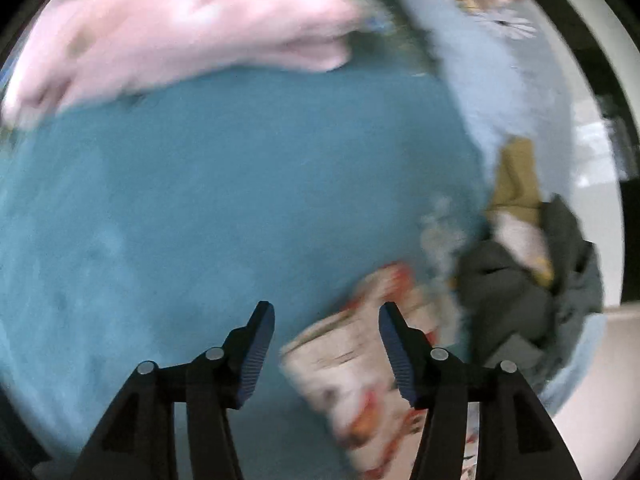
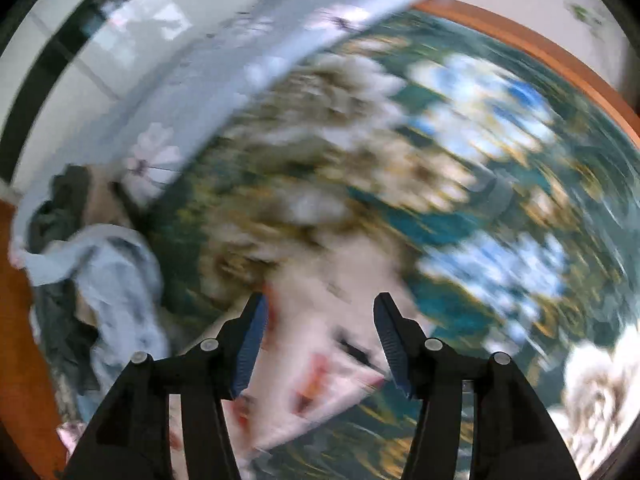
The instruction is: Fold clothes
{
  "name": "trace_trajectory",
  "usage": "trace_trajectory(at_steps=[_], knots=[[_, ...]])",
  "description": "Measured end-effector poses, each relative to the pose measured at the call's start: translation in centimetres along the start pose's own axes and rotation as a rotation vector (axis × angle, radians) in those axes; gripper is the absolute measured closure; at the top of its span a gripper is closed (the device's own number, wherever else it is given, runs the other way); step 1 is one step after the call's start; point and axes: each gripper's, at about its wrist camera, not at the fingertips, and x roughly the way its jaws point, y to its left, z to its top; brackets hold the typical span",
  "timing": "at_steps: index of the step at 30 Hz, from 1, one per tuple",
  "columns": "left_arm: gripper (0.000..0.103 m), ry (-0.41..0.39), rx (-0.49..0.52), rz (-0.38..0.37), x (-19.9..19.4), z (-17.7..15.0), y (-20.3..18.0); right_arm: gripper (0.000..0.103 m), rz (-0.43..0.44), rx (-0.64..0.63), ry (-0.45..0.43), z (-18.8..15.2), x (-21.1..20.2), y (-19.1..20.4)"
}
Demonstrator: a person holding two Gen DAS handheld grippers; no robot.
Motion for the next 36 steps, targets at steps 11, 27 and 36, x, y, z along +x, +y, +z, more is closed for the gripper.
trace_trajectory(at_steps=[11, 27, 36], knots=[[0.042, 0.032, -0.135, -0.061, 2.8, -1.8, 2.7, 0.069, 0.101, 0.380, 0.004, -1.8, 5.0, -6.0], [0.052, 0.076, -0.159, -0.243, 3.9, -1.9, 1.9, 0.093, 0.083, 0.248, -0.012, -0.9, 1.8, -2.8], [0.087, -0.071, 0.014, -0.306, -1.6, -1.2, 0.4, 0.094, 0.130, 0.145, -0.078, 0.0, -3.7, 0.5]])
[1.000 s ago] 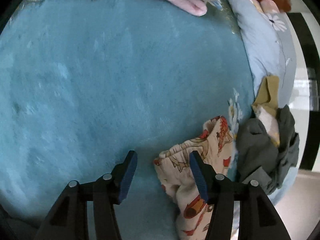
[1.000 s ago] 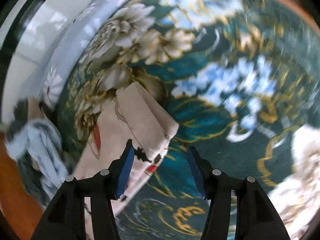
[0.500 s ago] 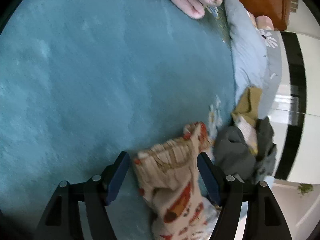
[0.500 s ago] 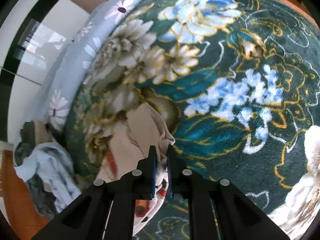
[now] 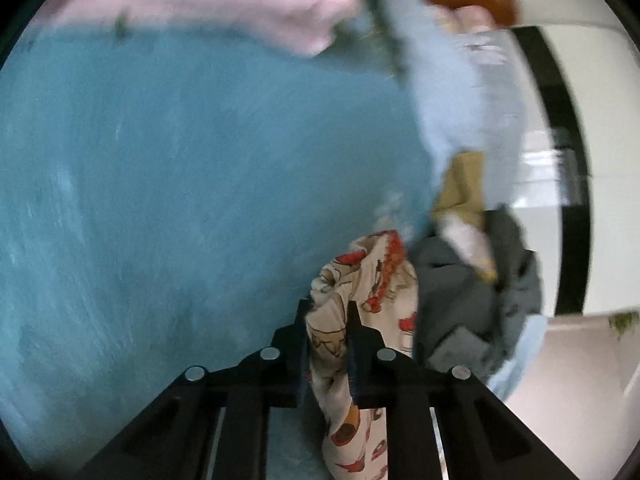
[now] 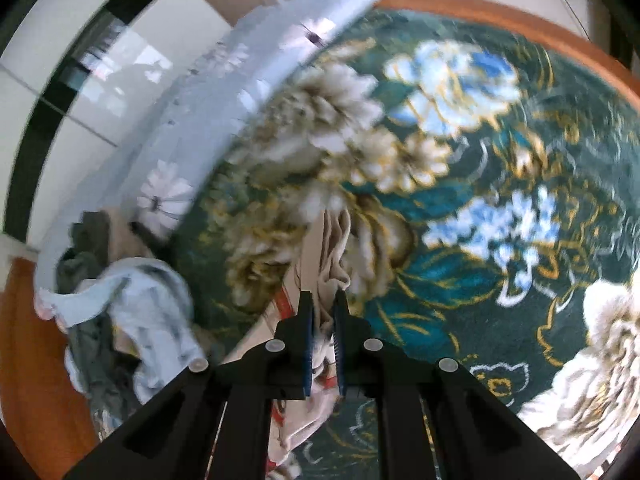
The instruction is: Fold clothes
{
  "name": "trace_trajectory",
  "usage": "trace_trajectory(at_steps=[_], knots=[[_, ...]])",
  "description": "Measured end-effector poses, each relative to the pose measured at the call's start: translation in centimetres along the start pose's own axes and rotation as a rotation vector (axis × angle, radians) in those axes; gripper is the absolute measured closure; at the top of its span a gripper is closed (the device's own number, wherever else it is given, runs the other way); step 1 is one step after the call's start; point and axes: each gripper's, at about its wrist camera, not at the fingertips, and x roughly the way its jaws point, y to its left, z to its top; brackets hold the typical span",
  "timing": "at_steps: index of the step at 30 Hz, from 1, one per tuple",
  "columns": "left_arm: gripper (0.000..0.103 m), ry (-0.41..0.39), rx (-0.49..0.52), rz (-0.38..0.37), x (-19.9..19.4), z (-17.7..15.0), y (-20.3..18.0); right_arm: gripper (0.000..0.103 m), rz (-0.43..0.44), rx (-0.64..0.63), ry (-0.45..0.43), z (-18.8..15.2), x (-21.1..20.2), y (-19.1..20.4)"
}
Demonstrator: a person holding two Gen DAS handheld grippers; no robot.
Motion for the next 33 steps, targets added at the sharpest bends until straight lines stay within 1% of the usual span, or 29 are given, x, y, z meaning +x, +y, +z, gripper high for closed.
trace_trajectory(at_steps=[2, 3, 4, 5, 7, 10, 11, 13, 15, 18, 20, 22, 23, 25, 29, 32, 33], knots=[[0.087, -0.058, 0.081, -0.026, -2.6, 0.4, -1.4, 0.095, 0.062, -0.020, -0.020, 0.1, -2.1, 0.6], [0.087, -0.078, 0.107, -0.009, -3.8, 0.5, -1.7, 0.095, 0.091, -0.031, -0.029, 0.1, -3.1, 0.9], [0.087, -0.084, 0.108, 0.010, -4.5, 0.7, -1.6, 0.095, 0.087, -0.055, -0.038, -0.3, -3.6, 1.0], [0.087, -0.076, 0.083, 0.032, -4.7, 1.0, -1.1, 0.095, 0.082, -0.078, -0.046, -0.7, -4.1, 1.1], [0.087, -0.047, 0.016, 0.062, -4.6, 1.6, 0.3, 0.095, 0.038, -0.065, -0.020, -1.4, -2.9, 0.0], [0.087, 0.018, -0.088, 0.085, -3.3, 1.9, 2.1, 0.095, -0.028, -0.030, 0.022, -2.9, -1.3, -1.5], [0.087, 0.028, -0.080, 0.100, -3.1, 1.8, 2.0, 0.095, -0.047, -0.022, 0.034, -3.5, -0.9, -1.9], [0.087, 0.030, -0.040, 0.126, -2.9, 1.5, 1.4, 0.095, -0.067, -0.085, 0.031, -4.6, -1.1, -0.7], [0.087, 0.022, -0.002, 0.132, -3.4, 1.3, 1.2, 0.095, -0.086, -0.228, 0.002, -5.9, -2.3, 2.6], [0.086, 0.011, -0.003, 0.114, -3.9, 0.7, 1.3, 0.094, -0.044, -0.496, -0.037, -9.2, -4.6, 9.0], [0.086, 0.004, -0.013, 0.103, -4.2, 0.5, 1.6, 0.094, -0.021, -0.710, -0.075, -13.5, -5.4, 13.5], [0.086, -0.003, -0.007, 0.112, -4.4, 0.4, 1.5, 0.094, 0.005, -0.835, -0.080, -17.4, -4.8, 16.3], [0.086, -0.006, -0.003, 0.119, -4.6, 0.4, 1.4, 0.094, 0.025, -0.902, -0.066, -20.1, -3.8, 17.8], [0.086, -0.011, 0.018, 0.143, -4.6, 0.4, 1.1, 0.094, 0.052, -0.950, 0.009, -24.1, -1.2, 19.6], [0.086, -0.014, 0.046, 0.161, -4.8, 0.1, 1.0, 0.094, 0.097, -1.022, 0.145, -31.4, 3.0, 22.3], [0.085, -0.018, 0.048, 0.162, -4.9, 0.0, 1.2, 0.094, 0.085, -1.056, 0.185, -34.8, 4.7, 23.3], [0.084, -0.019, 0.046, 0.163, -5.0, 0.0, 1.3, 0.094, 0.087, -1.063, 0.185, -35.3, 4.8, 23.6]])
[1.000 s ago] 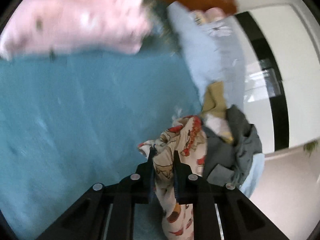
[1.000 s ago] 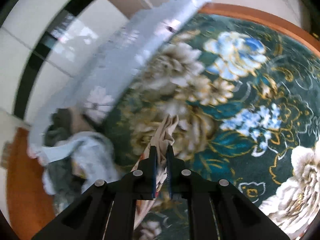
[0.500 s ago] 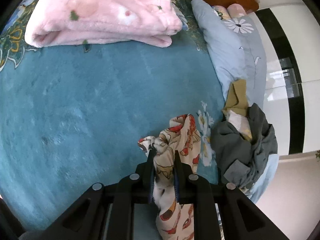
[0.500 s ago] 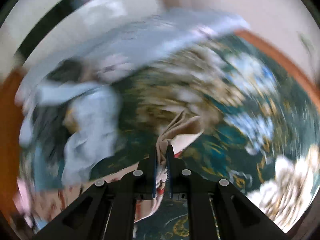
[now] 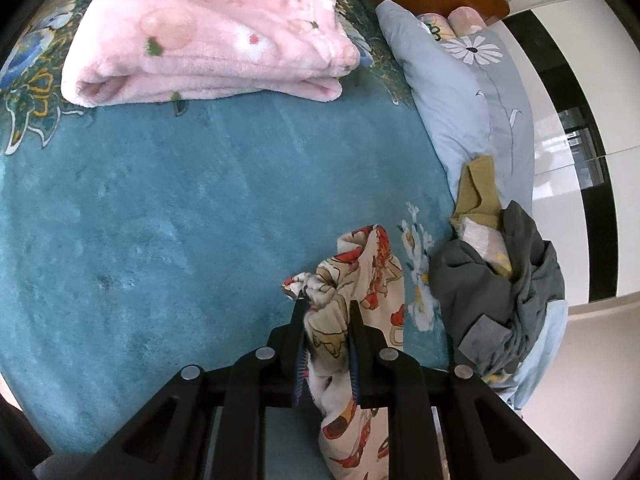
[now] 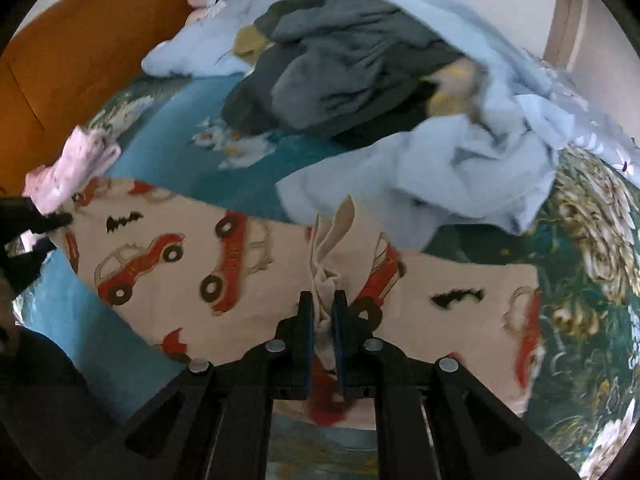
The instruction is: Fold clothes
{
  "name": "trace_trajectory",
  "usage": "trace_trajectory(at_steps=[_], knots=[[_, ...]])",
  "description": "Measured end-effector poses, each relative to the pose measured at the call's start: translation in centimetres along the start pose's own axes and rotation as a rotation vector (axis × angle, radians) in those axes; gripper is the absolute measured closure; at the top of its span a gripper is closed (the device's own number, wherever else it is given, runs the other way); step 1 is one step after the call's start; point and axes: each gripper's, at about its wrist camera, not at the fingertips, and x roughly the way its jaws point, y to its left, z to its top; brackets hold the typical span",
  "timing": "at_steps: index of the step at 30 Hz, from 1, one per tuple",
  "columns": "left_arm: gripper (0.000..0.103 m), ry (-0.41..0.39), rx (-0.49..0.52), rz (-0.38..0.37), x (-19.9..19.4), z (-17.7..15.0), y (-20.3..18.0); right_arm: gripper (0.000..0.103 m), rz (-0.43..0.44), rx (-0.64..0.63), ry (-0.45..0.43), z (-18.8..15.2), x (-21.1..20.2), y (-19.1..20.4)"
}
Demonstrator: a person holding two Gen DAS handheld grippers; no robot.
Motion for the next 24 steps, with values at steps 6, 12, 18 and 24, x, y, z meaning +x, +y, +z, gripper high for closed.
trace_trajectory(at_steps=[6, 12, 18, 24], knots=[[0.084, 0.000, -0.015, 0.003, 0.3, 0.0, 0.3, 0.094, 0.009, -0.115, 0.010, 0.3, 0.8, 2.8], [0.084, -0.003, -0.020, 0.008, 0.5, 0.0, 0.4, 0.094, 0.033, -0.148, 0.044, -0.1, 1.8, 4.0], [0.083, 0.001, -0.019, 0.022, 0.8, 0.0, 0.4, 0.090, 0.072, -0.162, 0.125, -0.5, 4.0, 4.4], [0.083, 0.005, -0.021, 0.039, 1.1, 0.1, 0.5, 0.065, 0.230, -0.157, 0.169, -0.8, 4.4, 4.2]])
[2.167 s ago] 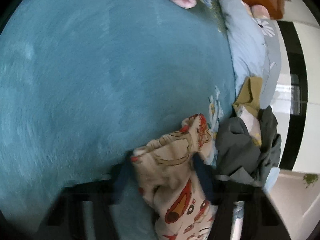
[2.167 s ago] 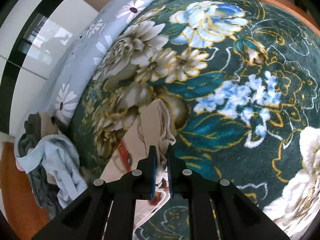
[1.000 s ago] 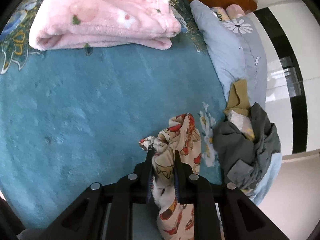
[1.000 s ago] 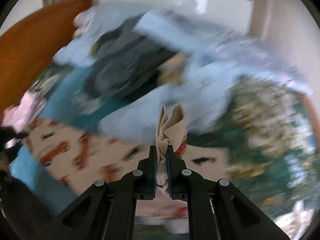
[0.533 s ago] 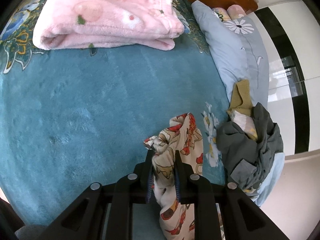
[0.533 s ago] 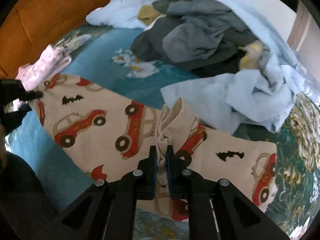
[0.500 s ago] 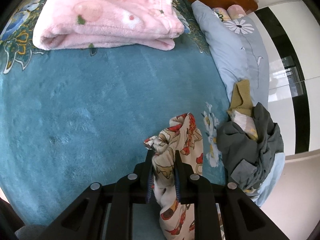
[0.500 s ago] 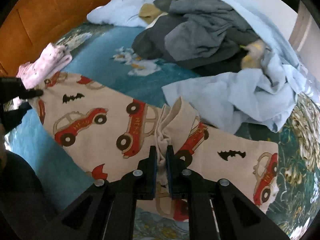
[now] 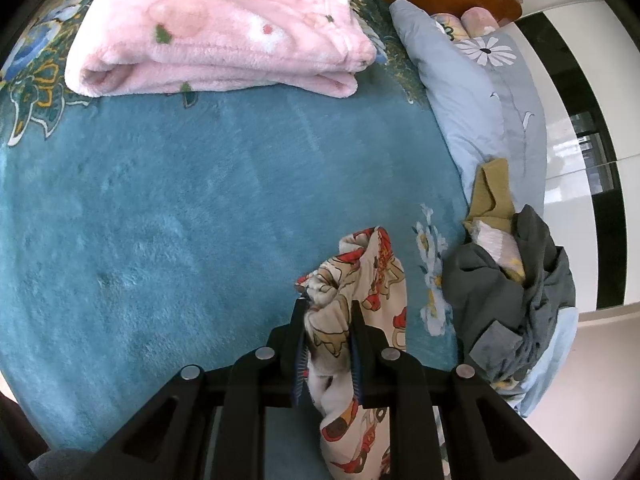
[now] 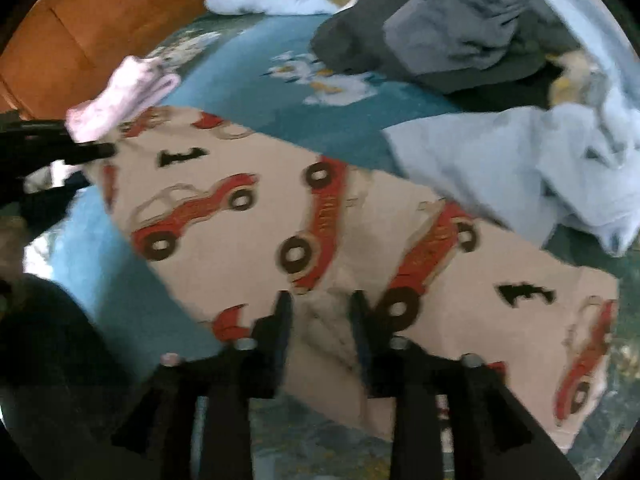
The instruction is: Fold clothes
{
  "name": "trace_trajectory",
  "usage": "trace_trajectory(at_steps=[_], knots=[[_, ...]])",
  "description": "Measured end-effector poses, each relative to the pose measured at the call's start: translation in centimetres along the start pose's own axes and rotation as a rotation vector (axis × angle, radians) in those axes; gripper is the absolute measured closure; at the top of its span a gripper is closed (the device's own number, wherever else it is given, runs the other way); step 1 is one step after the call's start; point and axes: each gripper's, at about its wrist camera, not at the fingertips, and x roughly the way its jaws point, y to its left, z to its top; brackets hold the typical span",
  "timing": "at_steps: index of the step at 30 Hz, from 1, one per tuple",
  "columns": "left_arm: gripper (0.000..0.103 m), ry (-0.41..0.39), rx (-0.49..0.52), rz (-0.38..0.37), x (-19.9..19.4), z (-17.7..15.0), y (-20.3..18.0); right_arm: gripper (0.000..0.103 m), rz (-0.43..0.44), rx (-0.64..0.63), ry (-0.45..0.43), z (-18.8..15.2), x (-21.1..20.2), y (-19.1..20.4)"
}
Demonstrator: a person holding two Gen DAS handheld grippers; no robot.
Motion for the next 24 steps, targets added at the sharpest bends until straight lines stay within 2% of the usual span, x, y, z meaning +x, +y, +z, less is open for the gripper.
trace_trajectory(at_steps=[3, 7, 10, 12, 13, 16, 18, 20, 21, 24], knots=[[0.083, 0.001, 0.003, 0.002, 0.0, 0.1, 0.0, 0.065, 0.046, 0.040, -0.013, -0.1, -1.2, -1.2], [0.082, -0.011, 0.052, -0.029, -0.2, 0.0, -0.7, 0.064, 0.075, 0.172, -0.052, -0.4, -3.6, -4.7], [0.085, -0.062, 0.182, -0.019, -1.2, -0.8, -3.0, 0.064, 0.025, 0.232, -0.064, -0.9, -5.3, -7.7], [0.086, -0.114, 0.317, -0.022, -2.7, -2.3, -5.9, 0.064, -0.028, 0.253, -0.061, -1.3, -6.2, -9.4], [0.086, -0.131, 0.357, -0.049, -3.4, -3.1, -7.1, 0.064, -0.058, 0.267, -0.061, -1.8, -6.6, -10.4], [0.086, -0.153, 0.466, -0.172, -5.8, -6.2, -11.8, 0.064, -0.116, 0.322, -0.065, -3.0, -7.9, -13.4], [0.086, -0.154, 0.600, -0.232, -6.7, -9.4, -15.9, 0.064, -0.138, 0.380, -0.077, -3.6, -8.8, -15.6], [0.086, -0.134, 0.714, -0.253, -6.5, -12.5, -18.9, 0.064, -0.150, 0.450, -0.088, -4.2, -9.6, -17.7], [0.086, -0.099, 0.782, -0.266, -5.6, -14.9, -20.5, 0.064, -0.152, 0.479, -0.092, -4.6, -9.8, -18.5], [0.086, 0.010, 0.889, -0.249, -2.5, -20.0, -22.2, 0.064, -0.152, 0.573, -0.103, -5.7, -10.5, -20.8]])
